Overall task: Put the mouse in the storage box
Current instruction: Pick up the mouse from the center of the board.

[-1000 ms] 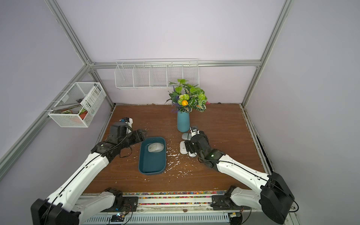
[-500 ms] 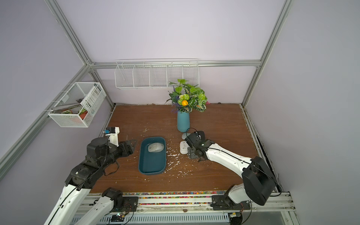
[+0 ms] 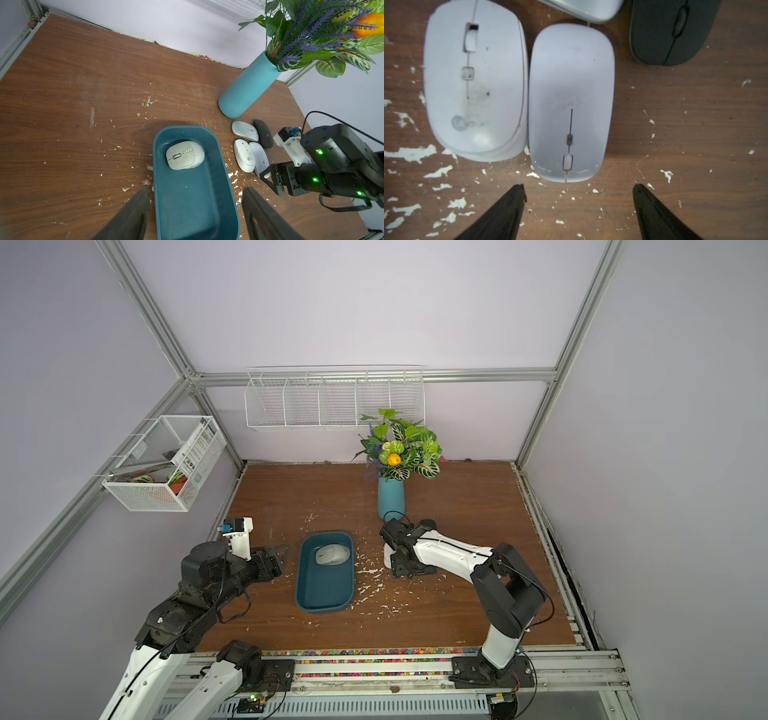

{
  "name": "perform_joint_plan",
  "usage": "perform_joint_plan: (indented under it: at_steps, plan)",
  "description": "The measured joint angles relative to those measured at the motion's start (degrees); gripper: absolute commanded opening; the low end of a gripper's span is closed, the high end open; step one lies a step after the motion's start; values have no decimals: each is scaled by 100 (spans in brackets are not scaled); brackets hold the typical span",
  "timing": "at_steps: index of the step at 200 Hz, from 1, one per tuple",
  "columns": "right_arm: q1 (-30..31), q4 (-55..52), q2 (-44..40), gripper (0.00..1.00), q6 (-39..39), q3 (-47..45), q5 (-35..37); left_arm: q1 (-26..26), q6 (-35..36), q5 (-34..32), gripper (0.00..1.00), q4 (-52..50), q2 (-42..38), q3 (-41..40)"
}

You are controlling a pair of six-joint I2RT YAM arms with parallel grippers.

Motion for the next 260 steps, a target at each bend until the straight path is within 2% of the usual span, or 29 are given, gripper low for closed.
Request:
perform_joint_plan:
  at_steps: [110,179,215,260]
  plan:
    - [-415,13,767,88,232,505,-424,0,35,20,75,2,7,-37]
    - [-732,59,994,79,157,785,-662,0,35,20,75,2,2,-50]
    - [-750,144,1001,71,127,782,-680,0,35,20,75,2,2,-52]
    - [-756,227,1010,54,103,780,-671,0,35,39,75,2,7,-52]
